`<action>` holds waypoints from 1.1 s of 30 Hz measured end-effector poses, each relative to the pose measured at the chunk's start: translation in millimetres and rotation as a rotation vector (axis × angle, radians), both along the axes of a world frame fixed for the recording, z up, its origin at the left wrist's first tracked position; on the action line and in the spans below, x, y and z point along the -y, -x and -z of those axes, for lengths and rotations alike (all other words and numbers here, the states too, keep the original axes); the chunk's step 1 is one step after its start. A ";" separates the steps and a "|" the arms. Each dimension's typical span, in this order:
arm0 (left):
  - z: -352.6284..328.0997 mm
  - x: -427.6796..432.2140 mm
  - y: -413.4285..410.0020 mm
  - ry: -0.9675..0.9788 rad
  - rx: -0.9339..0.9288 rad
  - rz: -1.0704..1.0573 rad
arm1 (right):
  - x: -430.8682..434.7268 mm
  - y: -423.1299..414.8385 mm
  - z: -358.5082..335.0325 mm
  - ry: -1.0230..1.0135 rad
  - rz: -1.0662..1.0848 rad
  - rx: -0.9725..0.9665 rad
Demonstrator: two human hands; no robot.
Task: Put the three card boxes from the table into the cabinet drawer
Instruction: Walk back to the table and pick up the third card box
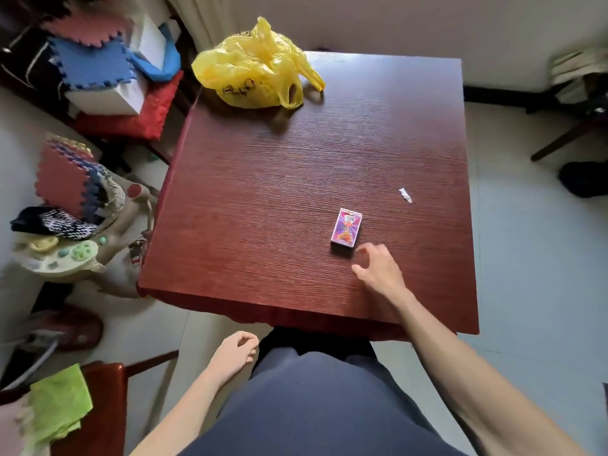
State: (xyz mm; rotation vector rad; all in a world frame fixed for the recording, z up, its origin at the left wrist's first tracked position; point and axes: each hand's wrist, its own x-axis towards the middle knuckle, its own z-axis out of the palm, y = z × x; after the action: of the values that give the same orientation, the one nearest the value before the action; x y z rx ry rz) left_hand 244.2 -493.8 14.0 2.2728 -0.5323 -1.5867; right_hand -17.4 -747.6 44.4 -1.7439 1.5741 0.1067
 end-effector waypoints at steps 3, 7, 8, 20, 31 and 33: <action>-1.5 14.7 -11.8 0.015 -0.017 0.012 | 38.8 -33.0 2.6 0.099 -0.128 -0.102; -4.4 19.4 -29.2 0.001 -0.018 0.011 | 70.9 -62.2 13.9 0.147 -0.295 -0.265; -4.8 18.4 -33.7 -0.013 -0.014 0.010 | 75.4 -66.6 17.0 0.140 -0.334 -0.296; -11.4 8.0 -70.5 -0.075 0.039 0.051 | 76.8 -69.1 28.6 0.205 -0.357 -0.312; -8.5 13.2 -74.9 -0.094 0.052 0.261 | -21.7 -16.4 -1.2 0.009 0.239 0.084; -6.1 18.9 -76.3 -0.092 0.039 0.340 | -61.4 3.1 -3.7 -0.005 0.442 0.150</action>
State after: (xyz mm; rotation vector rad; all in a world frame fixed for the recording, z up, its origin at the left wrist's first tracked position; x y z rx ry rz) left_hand 320.5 -512.7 20.1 2.3821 -0.9140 -1.7546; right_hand -20.5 -686.2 48.1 -1.3283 1.8016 -0.2314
